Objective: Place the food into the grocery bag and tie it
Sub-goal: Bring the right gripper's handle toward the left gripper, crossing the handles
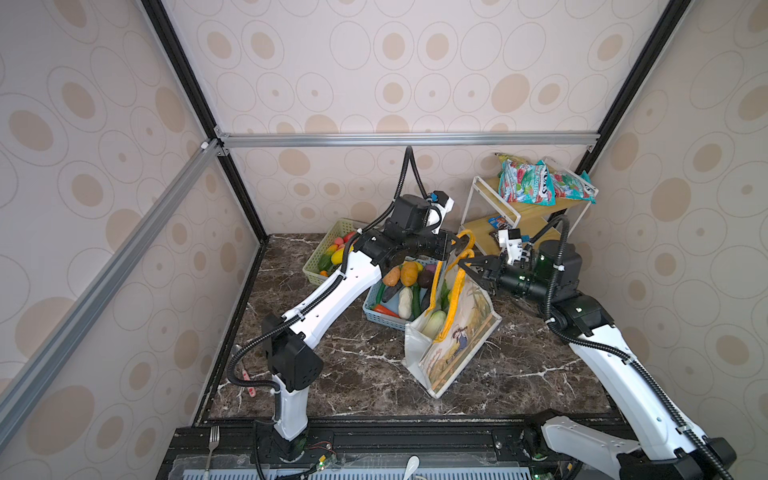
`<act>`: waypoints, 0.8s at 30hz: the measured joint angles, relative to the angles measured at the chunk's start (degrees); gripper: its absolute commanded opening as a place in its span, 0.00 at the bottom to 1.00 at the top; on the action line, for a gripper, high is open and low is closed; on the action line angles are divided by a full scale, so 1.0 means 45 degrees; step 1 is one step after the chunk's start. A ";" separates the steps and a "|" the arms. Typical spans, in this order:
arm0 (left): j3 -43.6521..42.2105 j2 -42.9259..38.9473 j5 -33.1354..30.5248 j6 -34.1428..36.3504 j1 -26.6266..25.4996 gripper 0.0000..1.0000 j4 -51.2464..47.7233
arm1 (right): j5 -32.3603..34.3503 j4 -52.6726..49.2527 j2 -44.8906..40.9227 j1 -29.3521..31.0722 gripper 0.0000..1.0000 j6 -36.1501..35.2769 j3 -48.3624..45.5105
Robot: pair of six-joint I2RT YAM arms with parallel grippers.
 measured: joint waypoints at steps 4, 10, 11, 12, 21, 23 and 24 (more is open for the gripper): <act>-0.0005 -0.0005 0.0126 0.0000 -0.0005 0.14 0.0034 | 0.0889 -0.0155 0.0622 0.0432 0.07 -0.0797 0.0141; -0.0233 -0.0151 0.0189 0.0019 -0.0039 0.17 0.0053 | 0.2089 0.0034 0.0840 0.0466 0.07 -0.1248 -0.0248; -0.0369 -0.0248 0.0199 0.0029 -0.0039 0.17 0.0097 | 0.2307 0.0053 0.0840 0.0466 0.07 -0.1277 -0.0272; -0.0510 -0.0340 0.0214 0.0024 -0.0039 0.17 0.0151 | 0.2501 0.0083 0.0835 0.0471 0.07 -0.1311 -0.0296; -0.1166 -0.0967 0.1365 -0.0010 -0.0219 0.29 0.0622 | 0.3740 0.0976 0.1103 0.0471 0.10 -0.1137 -0.0884; -0.1277 -0.0967 0.1632 -0.0029 -0.0340 0.35 0.0709 | 0.3677 0.1574 0.1224 0.0471 0.11 -0.1088 -0.1122; -0.1326 -0.0967 0.1729 -0.0053 -0.0389 0.38 0.0714 | 0.3638 0.1817 0.1229 0.0471 0.11 -0.1078 -0.1253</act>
